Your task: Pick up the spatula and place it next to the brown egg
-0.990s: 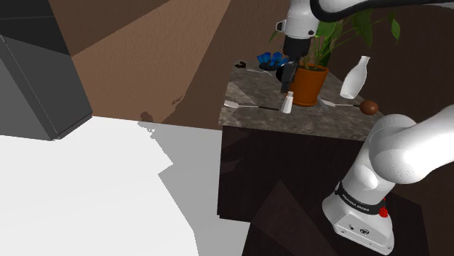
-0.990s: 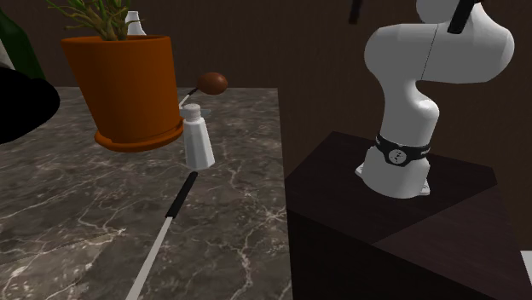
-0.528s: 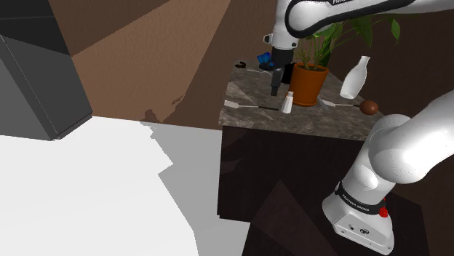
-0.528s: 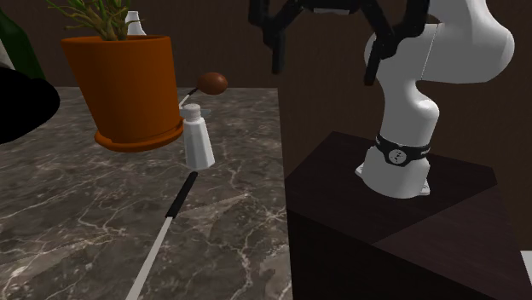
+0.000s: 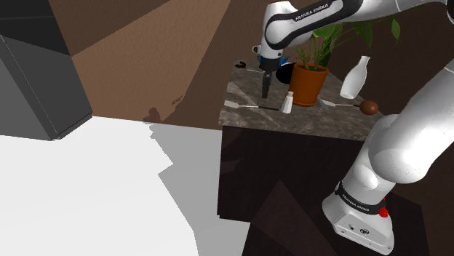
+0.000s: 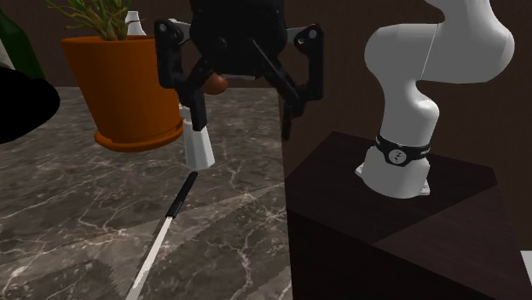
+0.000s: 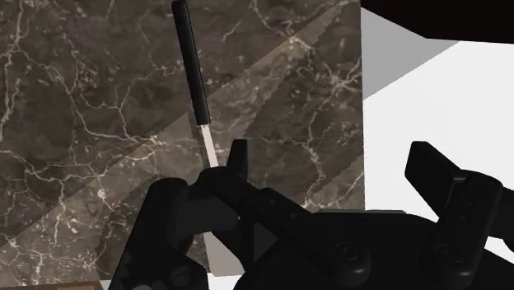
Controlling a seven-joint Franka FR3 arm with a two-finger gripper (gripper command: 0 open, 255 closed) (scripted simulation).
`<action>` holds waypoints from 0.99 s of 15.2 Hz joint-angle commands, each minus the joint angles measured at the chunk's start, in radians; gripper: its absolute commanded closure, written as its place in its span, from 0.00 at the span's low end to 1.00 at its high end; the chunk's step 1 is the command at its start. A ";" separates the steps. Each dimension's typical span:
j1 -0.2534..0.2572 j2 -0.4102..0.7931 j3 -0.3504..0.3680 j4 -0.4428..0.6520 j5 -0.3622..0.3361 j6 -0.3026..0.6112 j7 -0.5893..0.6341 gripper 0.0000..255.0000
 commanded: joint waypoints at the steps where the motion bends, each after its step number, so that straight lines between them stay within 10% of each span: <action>1: -0.002 0.086 -0.024 0.048 0.019 0.033 -0.066 0.00; 9: -0.038 0.404 -0.053 0.285 0.131 0.086 -0.292 0.00; 15: -0.044 0.439 -0.050 0.245 0.143 0.160 -0.301 0.00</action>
